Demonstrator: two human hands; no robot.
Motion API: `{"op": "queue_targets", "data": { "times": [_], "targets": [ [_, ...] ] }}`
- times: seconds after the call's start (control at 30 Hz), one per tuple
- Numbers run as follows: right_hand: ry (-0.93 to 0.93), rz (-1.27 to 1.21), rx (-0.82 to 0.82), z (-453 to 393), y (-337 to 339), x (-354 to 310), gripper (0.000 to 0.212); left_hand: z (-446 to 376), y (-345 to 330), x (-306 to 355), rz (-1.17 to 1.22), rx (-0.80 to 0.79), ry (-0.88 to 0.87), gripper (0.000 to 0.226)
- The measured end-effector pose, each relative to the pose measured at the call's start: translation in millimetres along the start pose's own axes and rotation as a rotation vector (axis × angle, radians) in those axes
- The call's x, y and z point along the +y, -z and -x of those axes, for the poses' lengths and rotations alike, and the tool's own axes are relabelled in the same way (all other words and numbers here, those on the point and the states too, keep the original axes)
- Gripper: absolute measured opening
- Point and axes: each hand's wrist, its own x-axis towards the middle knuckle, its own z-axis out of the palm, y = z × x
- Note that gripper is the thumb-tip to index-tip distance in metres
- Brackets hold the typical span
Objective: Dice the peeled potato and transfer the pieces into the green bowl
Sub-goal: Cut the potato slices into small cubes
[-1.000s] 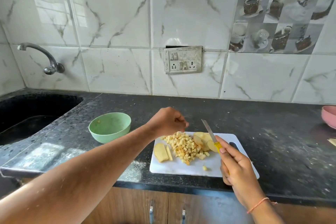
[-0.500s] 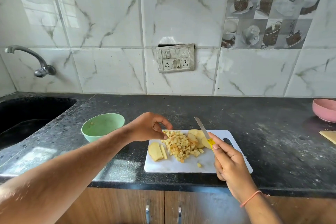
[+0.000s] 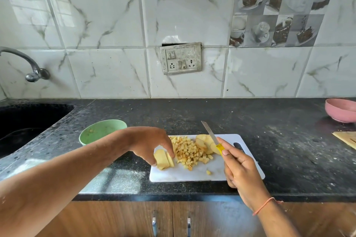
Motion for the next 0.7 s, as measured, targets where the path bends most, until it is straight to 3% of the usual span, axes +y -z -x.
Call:
{"op": "queue_targets", "data": {
  "times": [0.13, 0.5, 0.7],
  "targets": [
    [-0.001, -0.001, 0.008, -0.4, 0.1, 1.5, 0.038, -1.3, -4.5, -5.7, -0.065, -0.013, -0.021, 0.068],
    [-0.016, -0.012, 0.022, -1.2, -0.1, 3.8, 0.038, -3.4, -0.9, -7.1, -0.155, -0.042, -0.083, 0.06],
    [-0.015, -0.014, 0.019, -1.1, 0.6, 3.7, 0.039, 1.8, -9.8, -9.4, -0.079, 0.02, 0.031, 0.054]
  ]
}}
